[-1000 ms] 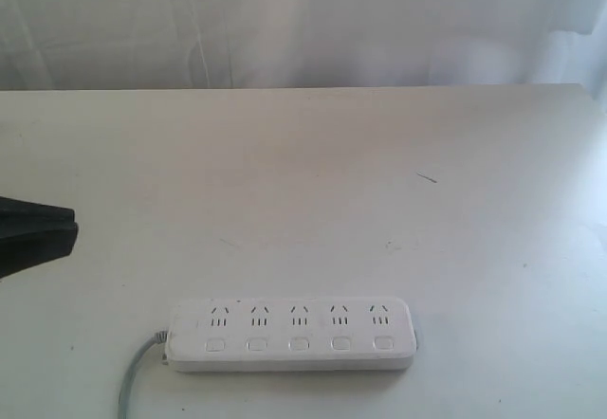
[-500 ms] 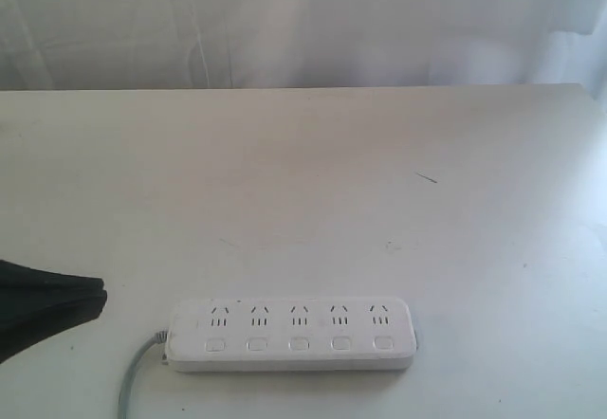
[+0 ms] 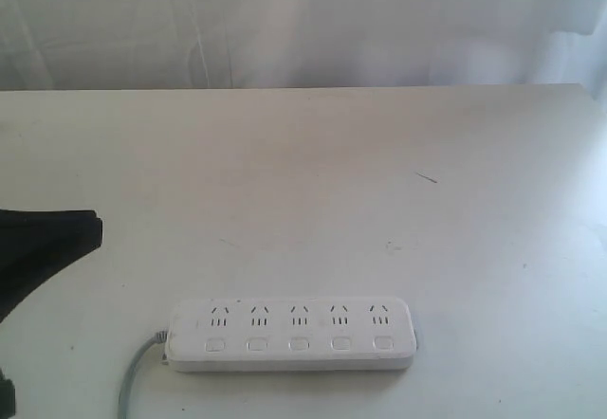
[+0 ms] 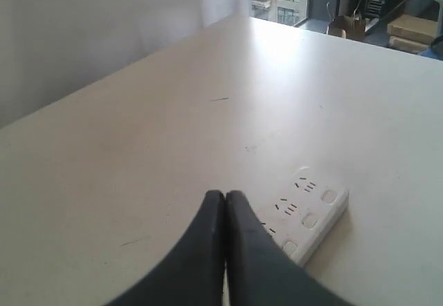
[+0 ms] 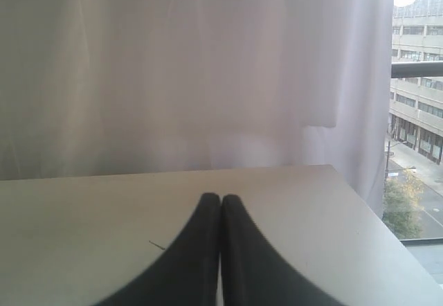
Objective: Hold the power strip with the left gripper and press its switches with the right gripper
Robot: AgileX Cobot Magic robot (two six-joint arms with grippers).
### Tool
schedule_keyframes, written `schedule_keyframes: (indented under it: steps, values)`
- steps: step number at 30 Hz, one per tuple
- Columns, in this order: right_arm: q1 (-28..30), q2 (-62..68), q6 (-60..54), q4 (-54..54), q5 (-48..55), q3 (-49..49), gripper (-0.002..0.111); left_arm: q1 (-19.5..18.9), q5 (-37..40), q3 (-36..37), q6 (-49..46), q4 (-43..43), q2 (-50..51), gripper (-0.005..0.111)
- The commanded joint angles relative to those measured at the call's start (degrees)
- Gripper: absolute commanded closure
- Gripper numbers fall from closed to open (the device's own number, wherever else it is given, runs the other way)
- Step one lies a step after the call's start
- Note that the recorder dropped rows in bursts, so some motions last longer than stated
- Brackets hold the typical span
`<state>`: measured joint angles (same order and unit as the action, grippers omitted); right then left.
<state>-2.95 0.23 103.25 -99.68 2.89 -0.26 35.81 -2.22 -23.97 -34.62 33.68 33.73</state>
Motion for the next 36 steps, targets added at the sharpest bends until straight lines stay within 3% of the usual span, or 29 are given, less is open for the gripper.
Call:
schedule_keyframes:
  steps: [1, 3, 10, 16, 20, 24, 32, 36]
  values:
    - [0.23, -0.23, -0.05, -0.26, 0.64, 0.26, 0.108, 0.25, -1.84, 2.65, 1.68, 2.29, -0.67, 0.107]
    - [0.23, -0.23, -0.05, -0.26, 0.64, 0.26, 0.108, -0.7, -4.45, 4.68, 3.99, 2.29, -1.56, 0.107]
    - [0.23, -0.23, -0.05, -0.26, 0.94, 0.26, 0.108, -9.55, -10.17, 12.59, 11.63, 1.3, -6.69, 0.107]
    - [0.23, -0.23, -0.05, -0.26, 0.94, 0.26, 0.108, -19.24, -9.55, 19.24, 25.22, -8.61, -14.67, 0.107]
    - [0.23, -0.23, -0.05, -0.26, 0.94, 0.26, 0.108, -25.79, -9.77, 23.97, 44.05, -24.07, -19.4, 0.107]
    - [0.23, -0.23, -0.05, -0.26, 0.8, 0.26, 0.108, -30.0, -7.31, 23.97, 62.91, -47.98, -22.24, 0.107]
    - [0.23, -0.23, -0.05, -0.26, 0.8, 0.26, 0.108, -32.5, -6.63, 23.97, 93.46, -89.93, -23.1, 0.107]
    - [0.23, -0.23, -0.05, -0.26, 0.89, 0.26, 0.108, -32.5, 1.23, 23.97, 99.7, -92.58, -22.55, 0.107]
